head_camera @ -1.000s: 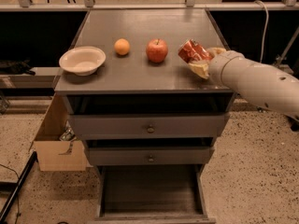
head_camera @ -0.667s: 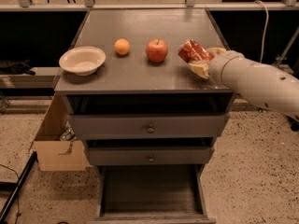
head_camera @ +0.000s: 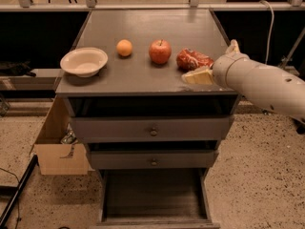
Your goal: Pick coke can from bottom drawer and place on counter
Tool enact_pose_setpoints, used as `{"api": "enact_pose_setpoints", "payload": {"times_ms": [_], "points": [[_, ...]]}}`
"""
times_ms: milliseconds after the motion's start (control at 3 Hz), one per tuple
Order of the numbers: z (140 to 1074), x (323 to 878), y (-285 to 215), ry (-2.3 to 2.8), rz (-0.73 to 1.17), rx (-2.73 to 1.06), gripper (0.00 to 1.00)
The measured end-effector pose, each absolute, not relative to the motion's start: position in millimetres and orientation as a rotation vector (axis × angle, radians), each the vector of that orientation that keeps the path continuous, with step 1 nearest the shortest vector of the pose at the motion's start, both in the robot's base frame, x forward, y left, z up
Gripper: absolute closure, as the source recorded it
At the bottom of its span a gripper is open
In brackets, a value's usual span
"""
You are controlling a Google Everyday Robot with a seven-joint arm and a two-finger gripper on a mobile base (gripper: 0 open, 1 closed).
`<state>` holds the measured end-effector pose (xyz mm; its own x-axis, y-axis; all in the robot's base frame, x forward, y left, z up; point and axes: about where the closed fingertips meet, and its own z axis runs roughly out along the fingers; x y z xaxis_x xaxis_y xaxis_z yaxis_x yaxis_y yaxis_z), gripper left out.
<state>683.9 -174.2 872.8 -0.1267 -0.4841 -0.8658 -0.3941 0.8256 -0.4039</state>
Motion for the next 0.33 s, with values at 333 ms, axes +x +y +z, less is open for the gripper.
{"api": "enact_pose_setpoints", "payload": {"times_ms": [333], "points": [[872.8,683.9,-174.2,1.743,-0.088,-0.681,0.0]]}}
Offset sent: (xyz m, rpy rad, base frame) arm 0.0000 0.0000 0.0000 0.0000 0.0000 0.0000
